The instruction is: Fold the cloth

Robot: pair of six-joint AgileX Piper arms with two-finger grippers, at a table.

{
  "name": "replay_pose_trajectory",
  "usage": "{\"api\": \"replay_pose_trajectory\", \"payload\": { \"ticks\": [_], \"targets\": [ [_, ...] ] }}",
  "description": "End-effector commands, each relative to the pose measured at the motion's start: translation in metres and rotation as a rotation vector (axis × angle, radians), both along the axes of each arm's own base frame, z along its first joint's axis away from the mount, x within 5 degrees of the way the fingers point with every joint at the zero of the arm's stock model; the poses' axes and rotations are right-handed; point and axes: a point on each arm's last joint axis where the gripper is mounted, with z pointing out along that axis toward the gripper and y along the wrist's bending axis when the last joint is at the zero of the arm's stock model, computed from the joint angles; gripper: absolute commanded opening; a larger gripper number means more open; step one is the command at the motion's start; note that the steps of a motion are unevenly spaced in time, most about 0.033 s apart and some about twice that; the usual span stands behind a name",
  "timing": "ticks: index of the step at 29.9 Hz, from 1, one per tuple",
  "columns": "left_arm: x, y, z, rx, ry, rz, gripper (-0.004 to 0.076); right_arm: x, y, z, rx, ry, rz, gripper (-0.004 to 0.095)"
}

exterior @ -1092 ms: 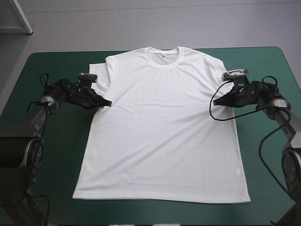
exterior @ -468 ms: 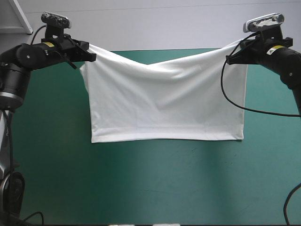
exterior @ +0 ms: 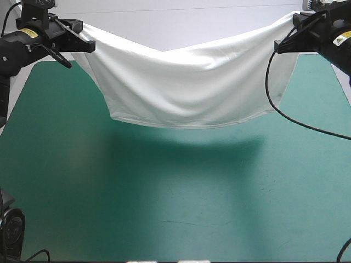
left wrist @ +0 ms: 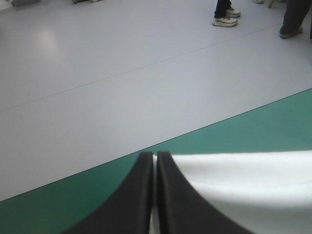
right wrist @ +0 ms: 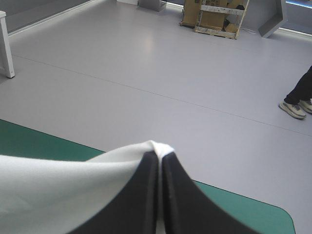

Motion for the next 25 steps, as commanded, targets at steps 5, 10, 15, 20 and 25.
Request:
{"api": "replay_pose_trajectory", "payload": {
  "ticks": [5,10,15,20,25],
  "targets": [
    [0.026,0.001,0.001,-0.068,-0.096,0.049,0.0019,0.038,0.0,-0.004,0.066,-0.079,-0.015,-0.0018],
    [0.047,0.005,0.006,-0.041,-0.112,0.056,0.0019,0.07,0.004,-0.003,0.069,-0.061,0.016,-0.0018],
    [0.048,0.006,0.031,-0.042,-0.18,0.063,0.0019,0.081,0.007,0.013,0.059,-0.088,0.044,-0.0018],
    [0.052,0.004,0.018,-0.027,-0.093,0.045,0.0019,0.086,0.008,0.004,0.048,-0.033,0.057,-0.0017],
    [0.065,0.003,-0.022,-0.011,0.079,0.036,0.0019,0.095,0.012,-0.039,0.008,0.173,0.101,-0.0013]
  ]
}}
